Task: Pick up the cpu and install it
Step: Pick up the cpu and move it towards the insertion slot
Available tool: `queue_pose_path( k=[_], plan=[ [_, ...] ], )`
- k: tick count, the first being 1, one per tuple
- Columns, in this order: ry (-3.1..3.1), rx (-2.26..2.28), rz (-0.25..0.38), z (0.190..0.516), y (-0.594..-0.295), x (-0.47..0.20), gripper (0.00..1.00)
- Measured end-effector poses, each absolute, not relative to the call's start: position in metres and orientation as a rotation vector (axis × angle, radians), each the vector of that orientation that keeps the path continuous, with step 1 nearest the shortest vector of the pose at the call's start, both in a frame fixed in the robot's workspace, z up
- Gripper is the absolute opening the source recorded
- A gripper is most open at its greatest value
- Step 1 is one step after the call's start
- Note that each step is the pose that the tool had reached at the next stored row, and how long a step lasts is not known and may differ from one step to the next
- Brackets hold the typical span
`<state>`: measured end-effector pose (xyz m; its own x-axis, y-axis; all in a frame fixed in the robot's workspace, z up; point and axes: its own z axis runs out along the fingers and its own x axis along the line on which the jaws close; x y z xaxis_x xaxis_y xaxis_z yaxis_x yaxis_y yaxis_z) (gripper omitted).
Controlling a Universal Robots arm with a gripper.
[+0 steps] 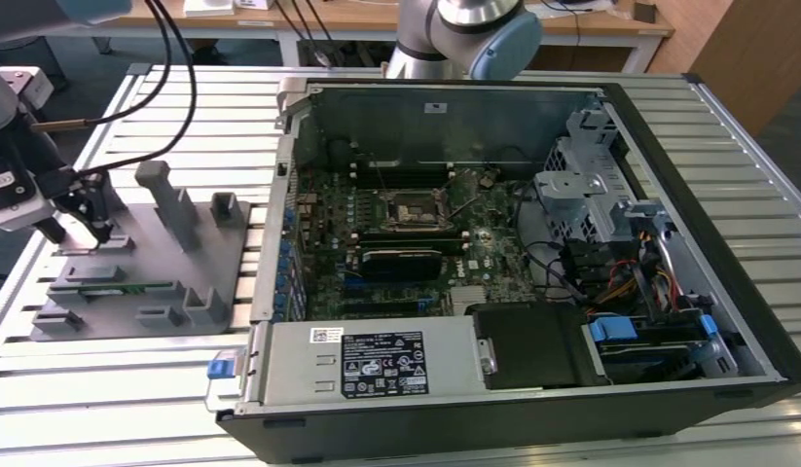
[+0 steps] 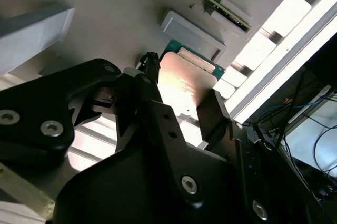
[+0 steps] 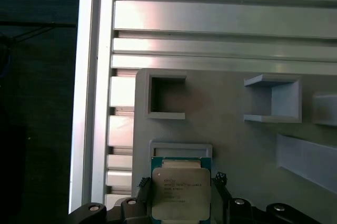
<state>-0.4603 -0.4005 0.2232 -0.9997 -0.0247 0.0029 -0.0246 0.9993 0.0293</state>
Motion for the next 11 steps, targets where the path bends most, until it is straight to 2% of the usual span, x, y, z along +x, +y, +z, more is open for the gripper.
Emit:
queue_pose_path(
  k=[11],
  plan=[
    [-3.138, 0.039, -0.046, 0.234, -0.400, -0.460, 0.53]
  ],
)
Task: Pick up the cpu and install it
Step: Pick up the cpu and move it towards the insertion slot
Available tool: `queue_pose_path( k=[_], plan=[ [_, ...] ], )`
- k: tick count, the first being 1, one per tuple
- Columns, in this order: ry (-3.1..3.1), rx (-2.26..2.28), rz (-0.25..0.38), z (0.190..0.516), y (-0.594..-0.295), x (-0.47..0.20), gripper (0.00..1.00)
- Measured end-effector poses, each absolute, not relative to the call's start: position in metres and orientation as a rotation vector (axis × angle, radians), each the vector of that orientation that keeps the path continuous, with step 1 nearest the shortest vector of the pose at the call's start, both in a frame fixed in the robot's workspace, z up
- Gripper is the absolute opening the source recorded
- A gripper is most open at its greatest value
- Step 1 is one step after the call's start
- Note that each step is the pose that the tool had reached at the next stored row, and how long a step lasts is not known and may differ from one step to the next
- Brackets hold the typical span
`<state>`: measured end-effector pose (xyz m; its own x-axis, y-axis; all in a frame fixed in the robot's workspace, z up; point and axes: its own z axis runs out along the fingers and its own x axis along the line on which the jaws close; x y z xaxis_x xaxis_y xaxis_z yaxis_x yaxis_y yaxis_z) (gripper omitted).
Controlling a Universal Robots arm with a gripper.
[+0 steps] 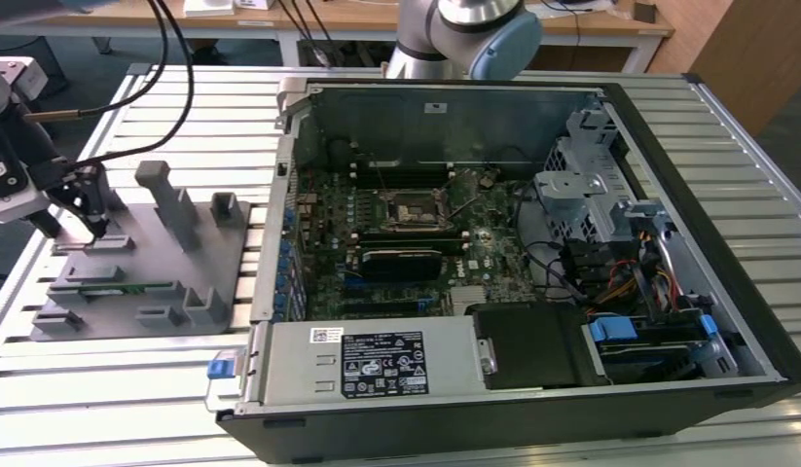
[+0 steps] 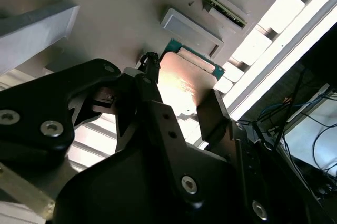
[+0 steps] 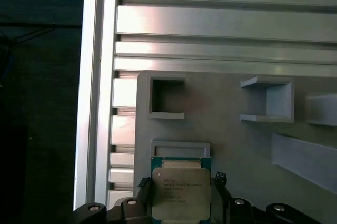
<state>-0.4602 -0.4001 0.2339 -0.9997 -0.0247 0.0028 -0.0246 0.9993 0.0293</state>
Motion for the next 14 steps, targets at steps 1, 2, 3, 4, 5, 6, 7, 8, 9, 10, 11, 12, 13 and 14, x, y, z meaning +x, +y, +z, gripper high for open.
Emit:
queue_pose_path(
  k=[1, 2, 3, 4, 5, 6, 7, 8, 9, 10, 11, 12, 13, 14],
  plan=[
    [-3.138, 0.039, -0.046, 0.2348, -0.4001, -0.4602, 0.53],
    [-3.138, 0.039, -0.046, 0.2356, -0.4001, -0.4602, 0.53],
    [-3.138, 0.039, -0.046, 0.2362, -0.4000, -0.4602, 0.53],
    [-3.138, 0.039, -0.046, 0.2369, -0.4000, -0.4603, 0.53],
    [-3.138, 0.039, -0.046, 0.2375, -0.4000, -0.4602, 0.53],
    [-3.138, 0.039, -0.046, 0.2382, -0.4000, -0.4602, 0.53],
    [-3.138, 0.039, -0.046, 0.2389, -0.3999, -0.4603, 0.53],
    [-3.138, 0.039, -0.046, 0.2397, -0.3998, -0.4602, 0.53],
    [-3.138, 0.039, -0.046, 0.2404, -0.3998, -0.4602, 0.53],
    [-3.138, 0.039, -0.046, 0.2412, -0.3997, -0.4602, 0.53],
    [-3.138, 0.039, -0.046, 0.2421, -0.3997, -0.4602, 0.53],
    [-3.138, 0.039, -0.046, 0.2429, -0.3996, -0.4602, 0.53],
    [-3.138, 0.039, -0.046, 0.2438, -0.3995, -0.4602, 0.53],
    [-3.138, 0.039, -0.046, 0.2447, -0.3995, -0.4602, 0.53]
  ],
)
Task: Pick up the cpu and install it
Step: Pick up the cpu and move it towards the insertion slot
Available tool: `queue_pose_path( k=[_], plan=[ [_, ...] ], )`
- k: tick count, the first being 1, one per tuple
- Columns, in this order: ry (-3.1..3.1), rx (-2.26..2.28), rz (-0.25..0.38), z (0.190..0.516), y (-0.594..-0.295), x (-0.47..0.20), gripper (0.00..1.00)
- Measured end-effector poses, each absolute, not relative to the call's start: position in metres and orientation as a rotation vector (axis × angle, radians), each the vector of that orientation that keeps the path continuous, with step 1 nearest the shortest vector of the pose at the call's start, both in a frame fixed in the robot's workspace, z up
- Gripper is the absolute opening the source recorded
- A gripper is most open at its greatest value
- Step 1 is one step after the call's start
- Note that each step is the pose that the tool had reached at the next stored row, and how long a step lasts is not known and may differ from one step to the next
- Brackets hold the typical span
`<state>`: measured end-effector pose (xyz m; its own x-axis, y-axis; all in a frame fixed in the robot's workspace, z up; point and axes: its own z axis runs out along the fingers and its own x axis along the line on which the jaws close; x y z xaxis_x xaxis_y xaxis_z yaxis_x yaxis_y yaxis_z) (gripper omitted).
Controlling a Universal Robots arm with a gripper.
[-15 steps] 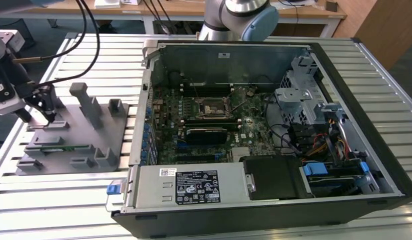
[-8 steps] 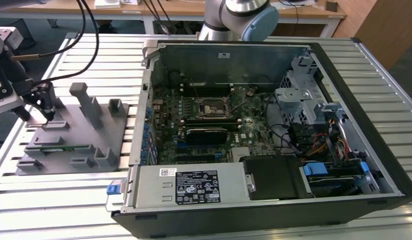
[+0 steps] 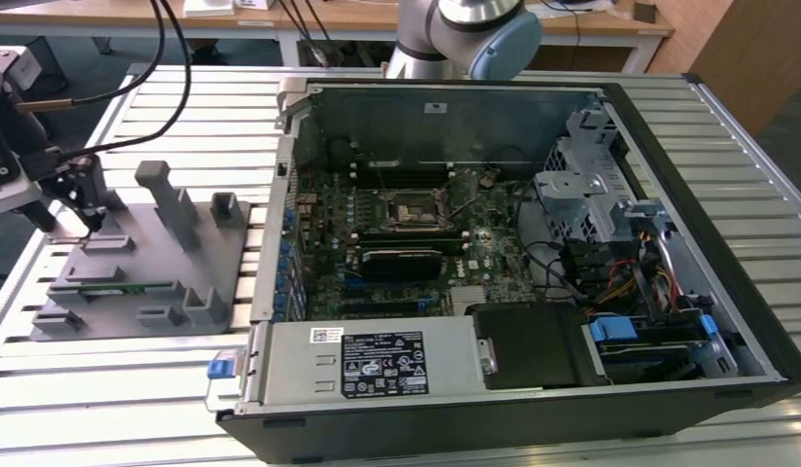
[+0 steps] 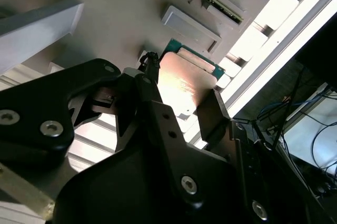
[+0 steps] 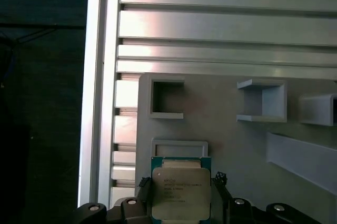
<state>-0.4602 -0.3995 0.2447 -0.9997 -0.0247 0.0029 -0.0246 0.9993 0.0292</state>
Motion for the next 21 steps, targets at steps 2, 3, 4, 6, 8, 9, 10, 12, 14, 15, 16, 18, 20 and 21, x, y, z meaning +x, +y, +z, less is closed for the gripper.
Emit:
queue_pose_path(
  k=[2, 3, 4, 6, 8, 9, 10, 12, 14, 15, 16, 18, 20, 21],
  plan=[
    [-3.138, 0.039, -0.046, 0.246, -0.399, -0.460, 0.53],
    [-3.138, 0.039, -0.046, 0.247, -0.399, -0.460, 0.53],
    [-3.138, 0.039, -0.046, 0.248, -0.399, -0.460, 0.53],
    [-3.138, 0.039, -0.046, 0.250, -0.399, -0.460, 0.53],
    [-3.138, 0.039, -0.046, 0.251, -0.399, -0.460, 0.53],
    [-3.138, 0.039, -0.046, 0.252, -0.399, -0.460, 0.53],
    [-3.138, 0.039, -0.046, 0.252, -0.399, -0.460, 0.53],
    [-3.138, 0.039, -0.046, 0.254, -0.399, -0.460, 0.53],
    [-3.138, 0.039, -0.046, 0.255, -0.399, -0.460, 0.53],
    [-3.138, 0.039, -0.046, 0.256, -0.399, -0.460, 0.53],
    [-3.138, 0.039, -0.046, 0.257, -0.399, -0.460, 0.53],
    [-3.138, 0.039, -0.046, 0.258, -0.399, -0.460, 0.53],
    [-3.138, 0.039, -0.046, 0.260, -0.398, -0.460, 0.53],
    [-3.138, 0.039, -0.046, 0.260, -0.398, -0.460, 0.53]
  ],
)
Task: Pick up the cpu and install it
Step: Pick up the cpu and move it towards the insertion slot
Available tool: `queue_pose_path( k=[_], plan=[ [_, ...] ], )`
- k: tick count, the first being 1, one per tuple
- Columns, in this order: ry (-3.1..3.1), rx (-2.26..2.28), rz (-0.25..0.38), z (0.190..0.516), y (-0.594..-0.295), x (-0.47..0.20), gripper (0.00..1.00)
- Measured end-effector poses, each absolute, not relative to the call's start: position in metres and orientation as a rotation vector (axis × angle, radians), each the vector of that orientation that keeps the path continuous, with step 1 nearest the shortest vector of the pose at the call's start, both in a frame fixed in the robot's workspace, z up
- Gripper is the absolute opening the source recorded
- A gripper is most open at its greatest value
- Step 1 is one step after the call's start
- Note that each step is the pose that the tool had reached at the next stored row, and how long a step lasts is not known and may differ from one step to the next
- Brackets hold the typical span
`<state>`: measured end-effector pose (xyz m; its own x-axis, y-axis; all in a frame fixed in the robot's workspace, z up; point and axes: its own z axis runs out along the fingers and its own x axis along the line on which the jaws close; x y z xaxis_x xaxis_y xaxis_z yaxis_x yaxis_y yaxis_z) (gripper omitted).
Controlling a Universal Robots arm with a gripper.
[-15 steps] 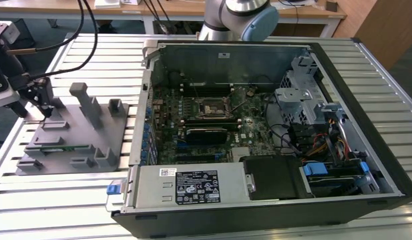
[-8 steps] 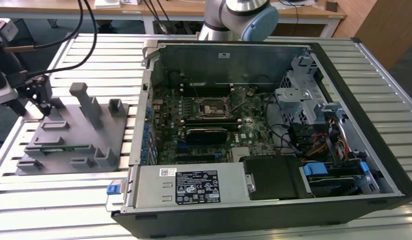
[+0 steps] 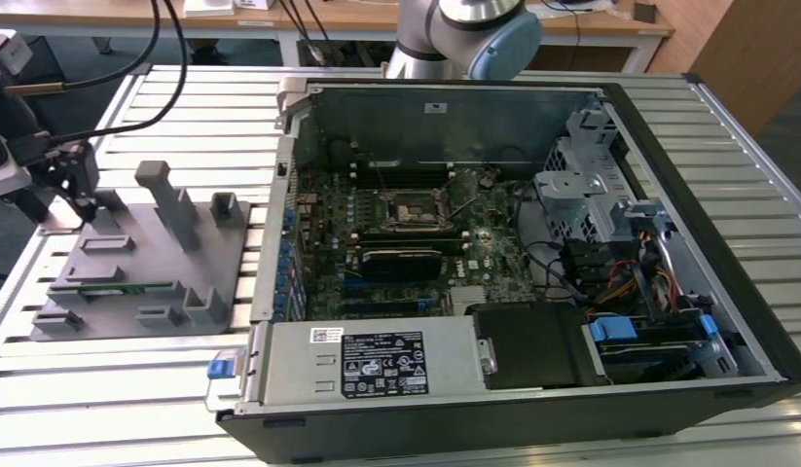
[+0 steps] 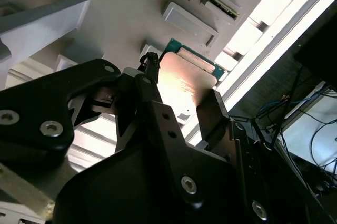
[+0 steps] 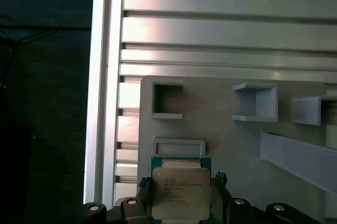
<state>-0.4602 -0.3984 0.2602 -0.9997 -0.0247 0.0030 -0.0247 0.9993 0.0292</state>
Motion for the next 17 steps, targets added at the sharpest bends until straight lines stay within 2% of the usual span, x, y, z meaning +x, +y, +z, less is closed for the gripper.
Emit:
queue_pose_path(
  k=[17],
  plan=[
    [-3.138, 0.039, -0.046, 0.272, -0.397, -0.460, 0.53]
  ],
)
